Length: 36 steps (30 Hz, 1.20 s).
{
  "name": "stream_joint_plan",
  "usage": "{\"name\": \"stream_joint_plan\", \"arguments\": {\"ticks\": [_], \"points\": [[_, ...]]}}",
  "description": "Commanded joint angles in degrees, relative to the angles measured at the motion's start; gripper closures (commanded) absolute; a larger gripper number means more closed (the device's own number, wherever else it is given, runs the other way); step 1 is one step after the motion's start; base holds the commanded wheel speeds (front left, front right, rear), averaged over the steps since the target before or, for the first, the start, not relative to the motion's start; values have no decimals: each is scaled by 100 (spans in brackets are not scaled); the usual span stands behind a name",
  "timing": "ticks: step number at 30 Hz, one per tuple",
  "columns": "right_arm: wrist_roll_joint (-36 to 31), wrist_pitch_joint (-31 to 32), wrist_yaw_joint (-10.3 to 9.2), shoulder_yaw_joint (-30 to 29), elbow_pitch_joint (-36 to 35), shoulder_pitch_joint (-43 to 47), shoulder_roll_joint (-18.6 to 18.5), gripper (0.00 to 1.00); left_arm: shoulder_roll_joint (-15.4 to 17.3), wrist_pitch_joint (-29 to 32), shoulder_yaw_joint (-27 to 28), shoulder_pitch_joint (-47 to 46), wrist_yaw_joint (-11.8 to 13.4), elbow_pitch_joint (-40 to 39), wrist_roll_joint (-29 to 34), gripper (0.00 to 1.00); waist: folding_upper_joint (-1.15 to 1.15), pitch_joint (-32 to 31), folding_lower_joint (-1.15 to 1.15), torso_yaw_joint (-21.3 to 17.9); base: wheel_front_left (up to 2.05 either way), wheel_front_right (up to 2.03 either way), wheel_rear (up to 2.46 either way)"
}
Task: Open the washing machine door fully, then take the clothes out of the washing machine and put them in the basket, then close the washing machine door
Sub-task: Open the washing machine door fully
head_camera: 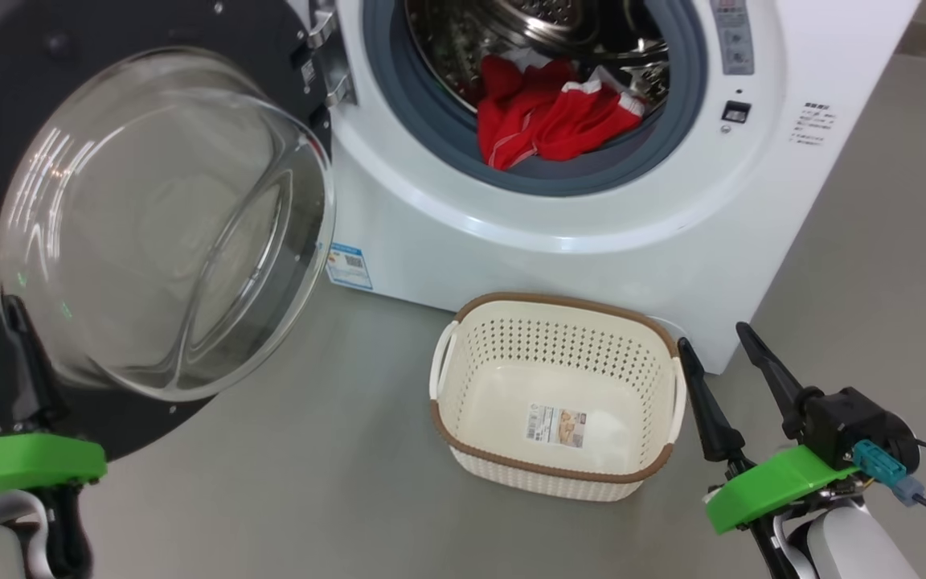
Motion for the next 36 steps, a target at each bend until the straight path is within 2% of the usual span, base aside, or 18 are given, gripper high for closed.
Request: {"name": "stream_joint_plan", "arguments": {"ticks": [1, 8, 19, 31, 36], "points": [[36, -37, 42, 73, -167, 37, 26, 0, 168, -43, 60, 53, -72, -300, -30, 0, 0, -129, 0, -141, 0, 0, 0], [91, -37, 42, -40, -304, 161, 48, 0, 83, 0, -635, 395, -159, -1046, -161, 0, 0, -300, 0, -471, 0, 0, 0], [6, -37, 42, -303, -567, 291, 50, 0, 363, 112, -1598, 927, -180, -1402, -463, 0, 0, -409, 0, -1208, 0, 0, 0], [-126, -37, 42, -457, -676, 510, 51, 0, 635, 14, -1952, 1247, -180, -1179, -345, 0, 0, -416, 0, -1847, 0, 0, 0], [-131, -37, 42, -440, -728, 568, 51, 0, 660, -23, -1919, 1397, -181, -1110, -329, 0, 0, -417, 0, -2084, 0, 0, 0]]}}
